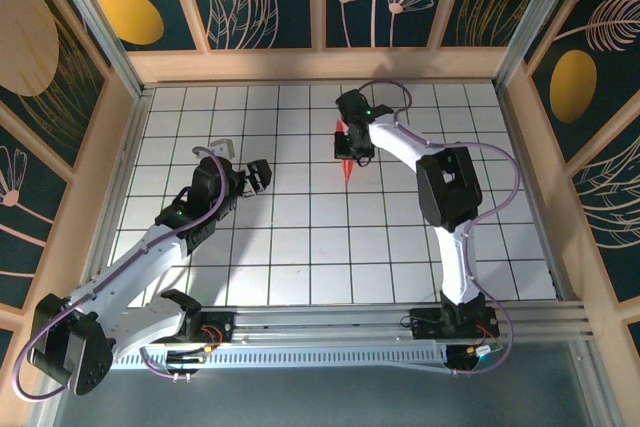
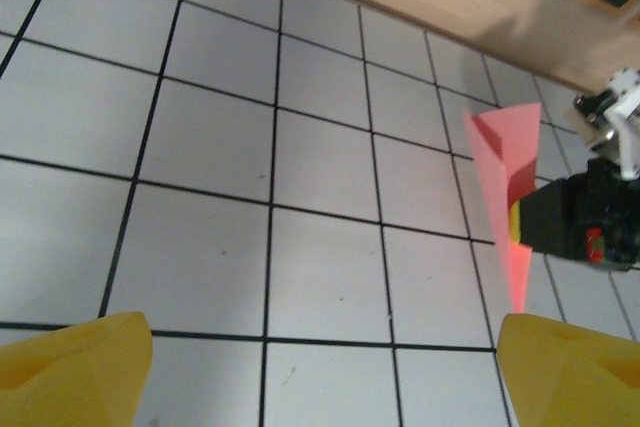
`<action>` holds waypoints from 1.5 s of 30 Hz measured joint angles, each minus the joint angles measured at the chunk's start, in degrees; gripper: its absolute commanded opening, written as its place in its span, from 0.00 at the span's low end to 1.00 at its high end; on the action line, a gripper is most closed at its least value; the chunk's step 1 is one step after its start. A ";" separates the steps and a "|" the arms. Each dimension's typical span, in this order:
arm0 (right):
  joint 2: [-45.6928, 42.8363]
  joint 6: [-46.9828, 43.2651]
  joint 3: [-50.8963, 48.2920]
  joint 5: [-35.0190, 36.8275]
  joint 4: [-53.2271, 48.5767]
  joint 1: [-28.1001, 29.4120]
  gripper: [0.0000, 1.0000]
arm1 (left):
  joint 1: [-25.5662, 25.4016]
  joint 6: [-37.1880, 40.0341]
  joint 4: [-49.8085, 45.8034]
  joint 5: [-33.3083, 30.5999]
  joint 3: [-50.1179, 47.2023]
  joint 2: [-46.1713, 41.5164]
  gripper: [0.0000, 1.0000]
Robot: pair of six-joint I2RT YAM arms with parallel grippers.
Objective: Fold a paper plane with a square sheet of paper (fold left side to right side)
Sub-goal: Place the paper plane at the top-center of the table.
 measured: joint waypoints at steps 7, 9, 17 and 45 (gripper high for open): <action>5.01 -1.81 5.66 0.61 -4.55 -0.57 0.00 | 0.00 0.39 -0.83 0.00 -0.63 0.85 0.89; 5.73 -1.86 5.68 0.61 -4.92 -0.57 0.00 | 0.00 0.39 -0.83 0.09 -0.63 1.36 0.89; 6.67 -1.92 5.90 0.52 -5.35 -0.76 0.12 | 0.00 0.37 -0.81 0.72 -0.63 3.17 0.89; 2.25 5.75 -4.61 4.17 4.83 -0.79 0.53 | 0.00 0.39 -1.38 -0.11 -0.11 4.55 0.90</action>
